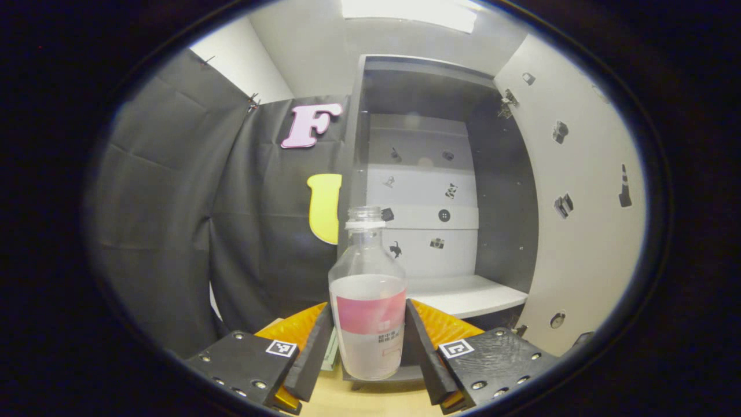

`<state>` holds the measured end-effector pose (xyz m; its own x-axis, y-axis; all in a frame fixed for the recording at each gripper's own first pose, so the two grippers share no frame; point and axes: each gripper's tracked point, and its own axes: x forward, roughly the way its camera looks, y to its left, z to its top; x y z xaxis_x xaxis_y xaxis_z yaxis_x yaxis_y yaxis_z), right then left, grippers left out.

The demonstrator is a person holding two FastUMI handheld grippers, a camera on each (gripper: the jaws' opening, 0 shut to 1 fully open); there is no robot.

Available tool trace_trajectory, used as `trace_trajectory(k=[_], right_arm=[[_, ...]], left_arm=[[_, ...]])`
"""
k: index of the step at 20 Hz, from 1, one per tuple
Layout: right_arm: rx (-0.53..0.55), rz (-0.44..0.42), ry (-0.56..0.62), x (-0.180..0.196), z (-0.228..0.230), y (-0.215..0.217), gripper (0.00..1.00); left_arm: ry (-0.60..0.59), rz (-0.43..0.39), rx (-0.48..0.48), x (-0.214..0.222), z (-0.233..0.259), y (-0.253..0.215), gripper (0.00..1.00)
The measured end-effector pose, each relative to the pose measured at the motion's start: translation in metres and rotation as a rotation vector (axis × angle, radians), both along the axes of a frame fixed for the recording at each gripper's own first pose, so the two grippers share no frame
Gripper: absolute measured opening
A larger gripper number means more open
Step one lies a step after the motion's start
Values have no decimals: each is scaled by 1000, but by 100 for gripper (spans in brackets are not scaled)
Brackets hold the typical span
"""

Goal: Open the cabinet door with the right hand, grasp the bottle in the cabinet with the left hand and place it on the coaster, then close the cabinet door with the right hand.

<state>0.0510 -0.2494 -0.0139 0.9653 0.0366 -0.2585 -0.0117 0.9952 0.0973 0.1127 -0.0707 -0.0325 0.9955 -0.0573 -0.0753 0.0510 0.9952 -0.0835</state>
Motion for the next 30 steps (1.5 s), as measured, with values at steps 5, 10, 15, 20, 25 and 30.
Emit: trace_trajectory(k=[5,10,15,20,25,30], right_arm=[[13,24,7,-1,-6,0,94],[11,33,8,-3,-8,-1,99],[5,34,16,-5,-10,0,94],[-17,50,32,-7,-15,9,94],[-48,66,45,-12,-21,17,99],[-64,77,62,-17,-25,24,94]], left_arm=[[21,31,-15,-35,-31,11,71],[60,54,-26,-62,-67,18,71],[109,80,-20,-86,-104,28,71],[153,106,-29,-111,-144,43,71],[205,122,-18,-131,-183,54,77],[251,140,-26,-150,-216,59,72]])
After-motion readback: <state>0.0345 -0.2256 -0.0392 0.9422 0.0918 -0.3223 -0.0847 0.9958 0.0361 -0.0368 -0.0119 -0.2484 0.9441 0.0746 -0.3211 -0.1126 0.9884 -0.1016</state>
